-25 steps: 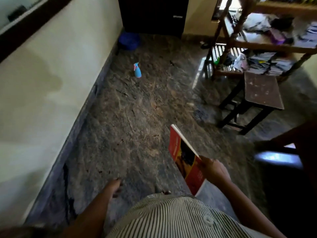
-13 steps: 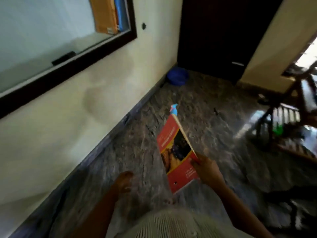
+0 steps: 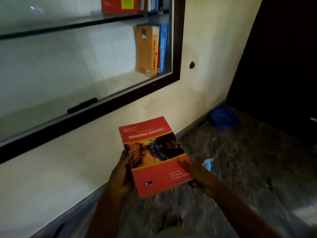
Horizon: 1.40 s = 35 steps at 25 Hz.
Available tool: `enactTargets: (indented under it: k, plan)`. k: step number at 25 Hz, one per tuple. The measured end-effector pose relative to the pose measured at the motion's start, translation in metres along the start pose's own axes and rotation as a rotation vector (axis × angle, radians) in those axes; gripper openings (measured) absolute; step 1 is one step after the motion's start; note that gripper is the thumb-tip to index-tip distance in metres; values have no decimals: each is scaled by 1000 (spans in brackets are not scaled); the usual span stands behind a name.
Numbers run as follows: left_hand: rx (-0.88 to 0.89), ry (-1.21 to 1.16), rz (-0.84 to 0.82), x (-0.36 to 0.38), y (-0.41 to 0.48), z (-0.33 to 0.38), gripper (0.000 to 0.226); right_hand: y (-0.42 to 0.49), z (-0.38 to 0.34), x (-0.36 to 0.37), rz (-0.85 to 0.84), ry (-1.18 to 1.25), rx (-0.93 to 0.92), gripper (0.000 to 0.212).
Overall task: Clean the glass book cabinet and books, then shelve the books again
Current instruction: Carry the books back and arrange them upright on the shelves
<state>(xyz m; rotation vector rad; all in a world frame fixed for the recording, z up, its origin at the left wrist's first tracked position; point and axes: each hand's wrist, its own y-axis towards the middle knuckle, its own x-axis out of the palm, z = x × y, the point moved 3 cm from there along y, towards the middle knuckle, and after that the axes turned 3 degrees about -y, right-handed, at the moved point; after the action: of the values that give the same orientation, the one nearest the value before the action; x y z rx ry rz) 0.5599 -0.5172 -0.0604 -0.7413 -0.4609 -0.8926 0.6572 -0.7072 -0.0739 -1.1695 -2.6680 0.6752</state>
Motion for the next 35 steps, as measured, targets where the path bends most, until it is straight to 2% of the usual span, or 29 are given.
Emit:
enactTargets:
  k: [2,4,6,7,9,11,13,15,17,20,21,25,30,33,35]
  plan:
    - [90,20,24,33,40,12,20,43,-30,-32,21,-177,-3,24]
    - [138,30,0,76,78,21,22,80,-58,-71,90,-409,-102,17]
    - [196,96,-74,127,105,26,35,106,-91,-104,226,-515,-208,34]
    - [218,147,-108,149,116,25,39,112,-110,-111,207,-422,-229,37]
    - [276,346,-110,189,138,13,38,127,-147,-113,-28,-115,-230,42]
    - [361,617,-50,219,155,-3,41,149,-180,-121,-125,-72,-250,52]
    - [396,636,29,244,171,-8,32,169,-205,-138,-113,-69,-263,51]
    - [401,604,98,260,192,5,42,187,-227,-152,-139,-116,-309,37]
    - [466,533,189,264,206,30,49,204,-253,-162,-149,-186,-420,32]
    - [697,644,254,271,191,69,59,214,-307,-163,-214,-296,-681,33]
    - [764,669,300,270,181,81,56,212,-327,-161,-256,-292,-759,34]
    - [1049,819,481,286,161,156,55,196,-408,-158,-399,-174,-983,33]
    - [1485,1178,628,338,138,273,52,183,-495,-166,-428,-26,-1179,30]
    - [1724,1308,624,374,124,336,51,178,-542,-173,-395,46,-1256,29]
    - [1795,1274,575,392,116,380,48,172,-575,-171,-374,71,-1318,30]
